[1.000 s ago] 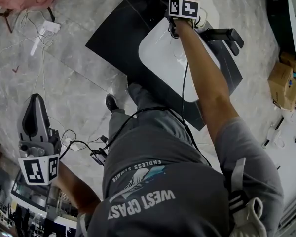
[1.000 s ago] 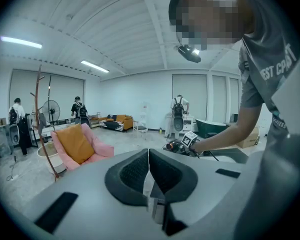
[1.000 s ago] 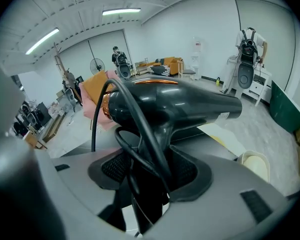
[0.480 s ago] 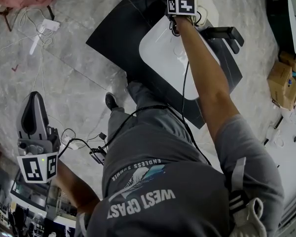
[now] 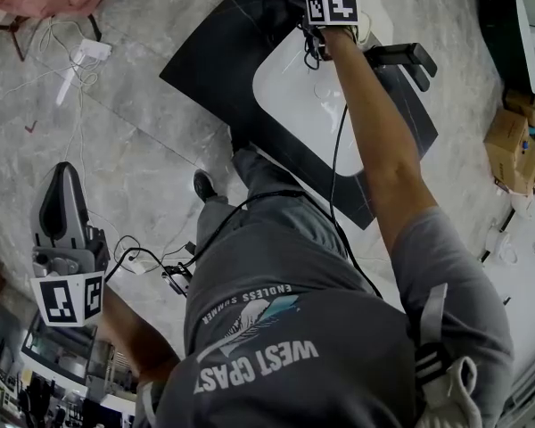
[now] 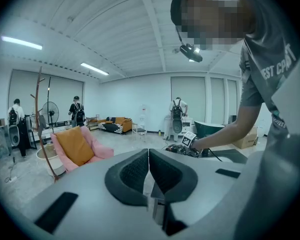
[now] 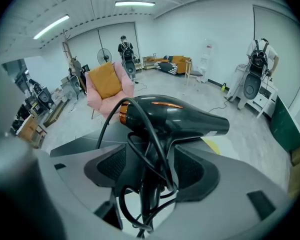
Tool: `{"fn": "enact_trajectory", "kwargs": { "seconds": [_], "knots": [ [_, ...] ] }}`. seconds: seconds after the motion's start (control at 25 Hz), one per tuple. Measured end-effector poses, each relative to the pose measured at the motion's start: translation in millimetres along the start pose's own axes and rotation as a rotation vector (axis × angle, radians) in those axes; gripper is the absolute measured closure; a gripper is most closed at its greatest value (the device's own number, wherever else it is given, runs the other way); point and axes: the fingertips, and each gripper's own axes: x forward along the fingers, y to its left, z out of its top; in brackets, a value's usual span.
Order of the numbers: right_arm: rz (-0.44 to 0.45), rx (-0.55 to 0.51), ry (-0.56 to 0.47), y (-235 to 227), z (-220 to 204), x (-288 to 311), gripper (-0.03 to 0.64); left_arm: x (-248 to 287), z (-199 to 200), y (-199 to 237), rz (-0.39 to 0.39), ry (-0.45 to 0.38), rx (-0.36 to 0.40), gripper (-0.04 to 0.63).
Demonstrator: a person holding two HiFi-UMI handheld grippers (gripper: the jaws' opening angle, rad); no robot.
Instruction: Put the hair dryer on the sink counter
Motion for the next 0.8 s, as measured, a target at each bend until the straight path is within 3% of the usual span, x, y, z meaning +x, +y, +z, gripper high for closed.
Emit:
{"fn": "enact_trajectory", "kwargs": {
  "seconds": [0.28, 0.52, 0.64, 0.8],
  "knots": [
    [0.015, -0.005, -0.099, 11.3, 19.1, -45.1, 0.299, -12.4, 11.6, -2.4, -0.016, -0.035, 0.024, 0.575],
    [0.045, -0.015, -0.271, 19.3, 53.8, -119.6, 0.301, -18.0, 29.2, -13.4, -0.042, -0.082, 0.053, 0.575],
    [0.06, -0.073, -0.38, 37.9, 78.7, -175.1, 0.353, -26.8, 34.2, -13.9, -0.047, -0.105, 0.066, 0.575],
    [0.083, -0.074, -0.528, 67.7, 98.4, -242.5, 0.422, -43.8, 35.7, -9.7, -0.046, -0.121, 0.075, 0.575]
  ]
}}
